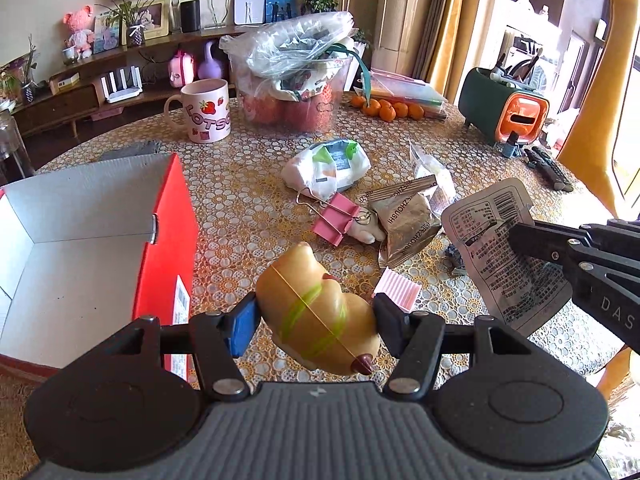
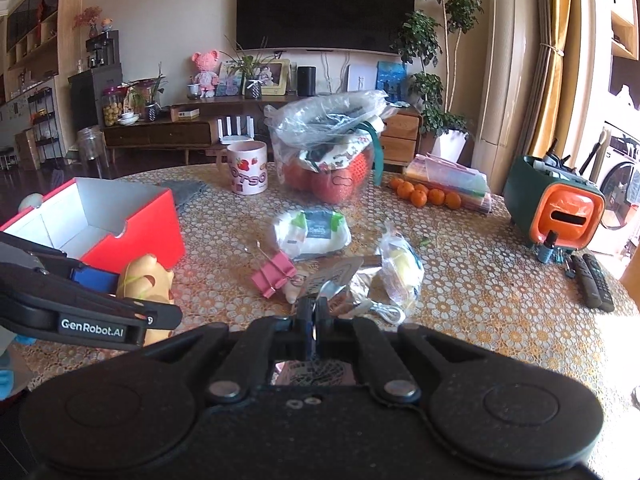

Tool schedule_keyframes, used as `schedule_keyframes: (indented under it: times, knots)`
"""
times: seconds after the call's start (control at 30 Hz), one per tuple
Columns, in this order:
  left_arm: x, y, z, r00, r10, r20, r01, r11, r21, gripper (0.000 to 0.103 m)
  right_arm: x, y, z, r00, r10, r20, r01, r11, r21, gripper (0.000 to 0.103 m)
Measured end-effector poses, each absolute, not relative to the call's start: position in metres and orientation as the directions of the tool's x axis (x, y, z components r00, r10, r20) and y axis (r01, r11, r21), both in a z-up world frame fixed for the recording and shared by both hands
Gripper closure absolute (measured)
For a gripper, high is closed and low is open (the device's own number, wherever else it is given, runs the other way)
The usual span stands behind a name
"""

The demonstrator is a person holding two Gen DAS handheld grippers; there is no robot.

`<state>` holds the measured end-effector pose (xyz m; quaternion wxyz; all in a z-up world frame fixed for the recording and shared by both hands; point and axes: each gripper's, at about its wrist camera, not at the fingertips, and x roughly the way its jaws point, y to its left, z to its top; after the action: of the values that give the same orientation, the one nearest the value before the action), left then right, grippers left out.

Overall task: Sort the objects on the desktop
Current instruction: 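Carry the yellow toy with left tool while right tool carries the packet into the red shoebox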

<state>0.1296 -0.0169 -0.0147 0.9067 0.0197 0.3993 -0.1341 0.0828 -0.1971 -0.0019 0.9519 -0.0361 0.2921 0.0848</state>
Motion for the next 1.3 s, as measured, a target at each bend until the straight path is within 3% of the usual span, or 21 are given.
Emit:
schedule_keyframes:
  times: [0.27,0.63,0.97,1.3]
  knots:
    - [0.116,0.029,0.014,0.675,-0.210,-0.707,0.216,0.973,-0.083,0.042,0.084,-0.156,0.026,0.809,0.244,-0.534,-0.277,0.961,0.020,0.102]
    - [0.115,0.104,0.034,0.721,-0.098,-0.686,0.099,0.994,-0.038,0.042,0.110,-0.084,0.050,0.770,0.371,-0.520,-0.419,0.908,0.028,0.102]
    - [0.137,0.161,0.034,0.735,0.000,-0.678,-0.030,0.999,-0.032,0.042,0.146,-0.017,0.054,0.747,0.427,-0.510,-0.496,0.868,0.000,0.102]
    - [0.177,0.198,0.011,0.713,0.087,-0.696,-0.138,0.990,-0.018,0.042,0.189,0.030,0.040,0.700,0.436,-0.565,-0.536,0.844,-0.013,0.102]
